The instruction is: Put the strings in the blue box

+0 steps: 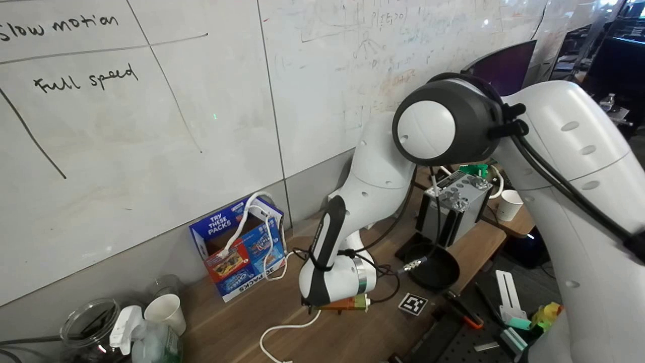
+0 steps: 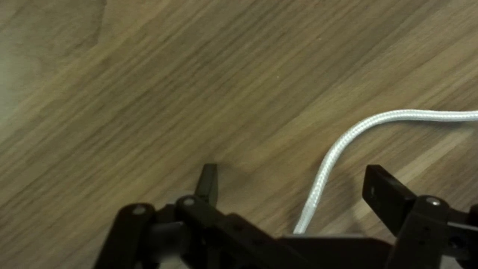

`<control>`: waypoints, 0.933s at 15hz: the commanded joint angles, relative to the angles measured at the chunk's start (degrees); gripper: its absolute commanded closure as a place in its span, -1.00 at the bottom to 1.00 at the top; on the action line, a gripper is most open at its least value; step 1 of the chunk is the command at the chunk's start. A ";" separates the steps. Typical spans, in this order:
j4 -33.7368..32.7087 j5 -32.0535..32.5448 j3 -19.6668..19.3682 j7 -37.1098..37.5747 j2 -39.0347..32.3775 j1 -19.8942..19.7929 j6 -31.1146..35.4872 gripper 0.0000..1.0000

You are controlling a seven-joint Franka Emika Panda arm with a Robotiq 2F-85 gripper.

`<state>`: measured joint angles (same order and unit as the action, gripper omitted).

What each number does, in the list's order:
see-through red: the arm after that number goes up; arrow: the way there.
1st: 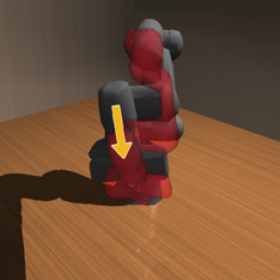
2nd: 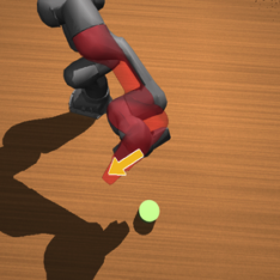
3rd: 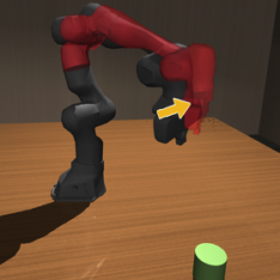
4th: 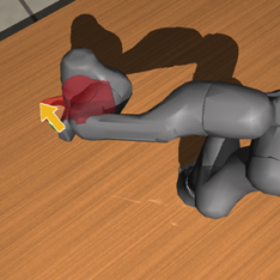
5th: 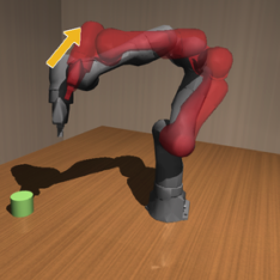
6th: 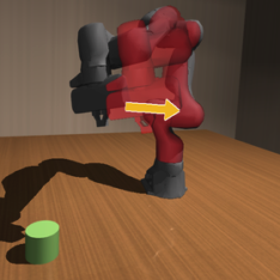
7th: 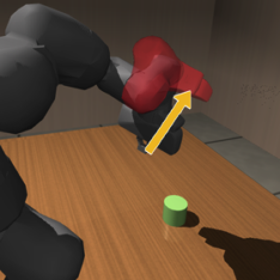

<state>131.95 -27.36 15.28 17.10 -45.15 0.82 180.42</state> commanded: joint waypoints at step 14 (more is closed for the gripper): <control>-2.79 3.45 -4.75 1.58 -1.13 4.19 0.58 0.93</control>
<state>130.07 -25.52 12.32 17.50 -45.14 3.80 180.44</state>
